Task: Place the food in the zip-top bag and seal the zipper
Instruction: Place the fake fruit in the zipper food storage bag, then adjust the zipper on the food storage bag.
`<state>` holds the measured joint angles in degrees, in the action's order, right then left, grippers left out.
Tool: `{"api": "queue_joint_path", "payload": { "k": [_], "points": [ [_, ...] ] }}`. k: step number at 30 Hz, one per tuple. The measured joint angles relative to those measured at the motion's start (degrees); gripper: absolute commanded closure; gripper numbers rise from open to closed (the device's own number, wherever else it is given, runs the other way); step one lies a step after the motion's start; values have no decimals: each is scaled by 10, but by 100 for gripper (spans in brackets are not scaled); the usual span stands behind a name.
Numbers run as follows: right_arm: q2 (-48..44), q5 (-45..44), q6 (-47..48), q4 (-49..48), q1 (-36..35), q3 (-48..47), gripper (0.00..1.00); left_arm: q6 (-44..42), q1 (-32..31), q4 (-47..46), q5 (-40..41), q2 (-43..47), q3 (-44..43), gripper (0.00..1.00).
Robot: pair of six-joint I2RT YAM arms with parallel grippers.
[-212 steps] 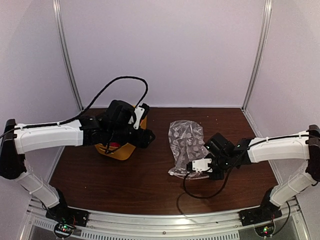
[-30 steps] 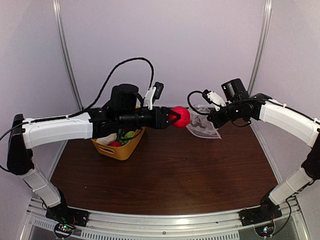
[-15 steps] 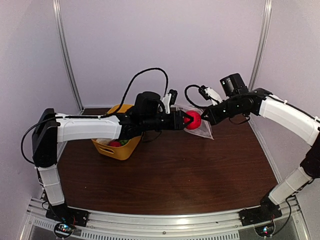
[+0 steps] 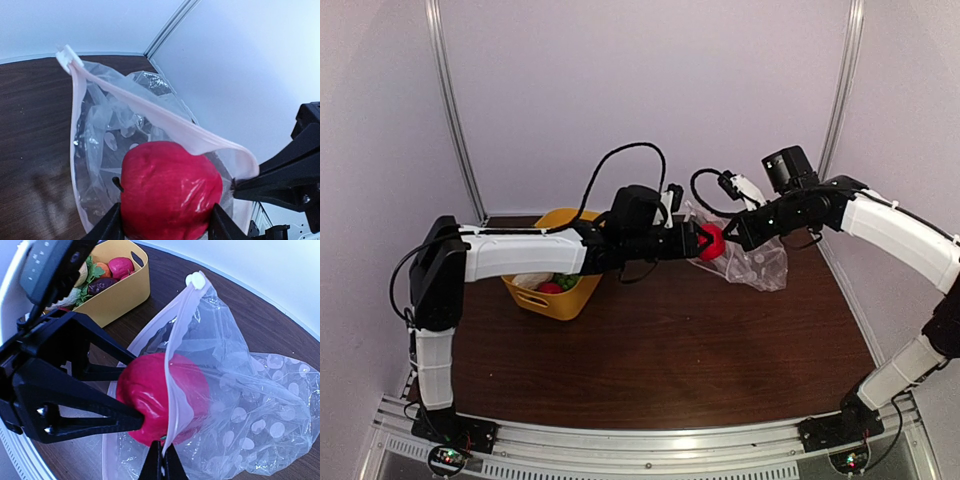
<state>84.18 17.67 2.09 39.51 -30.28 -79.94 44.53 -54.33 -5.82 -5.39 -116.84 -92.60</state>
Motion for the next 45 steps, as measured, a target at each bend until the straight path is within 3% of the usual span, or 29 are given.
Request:
{"api": "queue_joint_path", "payload": {
  "k": [14,18,34,40,45],
  "points": [
    [-20,8,-6,-3,-2,1,100,7,0,7,-5,-32,-55,38],
    [-30,8,-6,-3,3,5,100,10,0,16,-12,-35,-66,33],
    [-38,-18,1,-11,51,32,100,-38,-9,13,-85,-21,-71,29],
    [-45,-111,37,-17,101,-35,100,-91,-23,1,-94,106,29,28],
    [-99,-157,67,-52,92,5,100,-137,-25,0,-56,208,94,28]
  ]
}}
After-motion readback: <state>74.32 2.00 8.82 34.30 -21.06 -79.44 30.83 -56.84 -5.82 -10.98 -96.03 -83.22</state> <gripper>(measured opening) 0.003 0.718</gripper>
